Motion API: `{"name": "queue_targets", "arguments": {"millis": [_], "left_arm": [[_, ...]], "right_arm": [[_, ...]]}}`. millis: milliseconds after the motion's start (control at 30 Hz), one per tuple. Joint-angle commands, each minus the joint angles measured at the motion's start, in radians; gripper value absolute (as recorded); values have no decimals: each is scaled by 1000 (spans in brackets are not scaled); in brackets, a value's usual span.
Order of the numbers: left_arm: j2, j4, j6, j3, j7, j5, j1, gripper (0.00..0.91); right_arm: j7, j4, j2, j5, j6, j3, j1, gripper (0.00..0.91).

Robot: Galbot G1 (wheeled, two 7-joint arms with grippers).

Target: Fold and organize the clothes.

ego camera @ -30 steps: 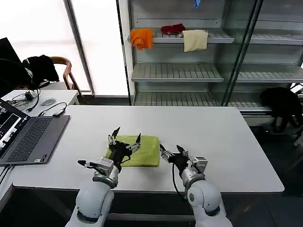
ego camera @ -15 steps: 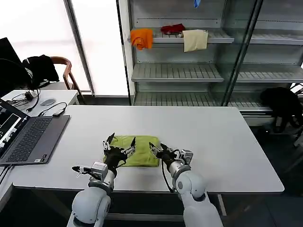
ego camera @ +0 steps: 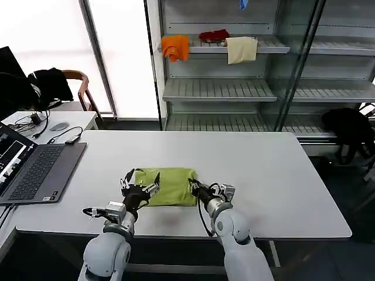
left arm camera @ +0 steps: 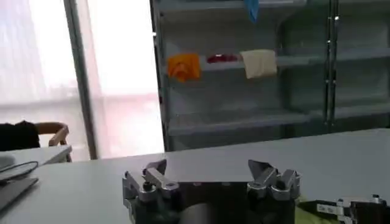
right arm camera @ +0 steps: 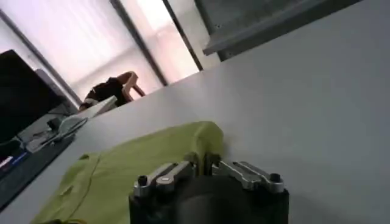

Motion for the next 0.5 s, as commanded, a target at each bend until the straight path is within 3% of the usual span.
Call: {"name": "queue_targets", "arguments": {"millis": [33,500], "left_arm": [[-4,7,1,-13,-2,-11,3,907],[-14,-3,1,-10,-13,-12,18,907]], "right_arm": [[15,27,-16,-1,-2,18,-9,0],[3,146,-169,-16,-6,106,-56,0]]}}
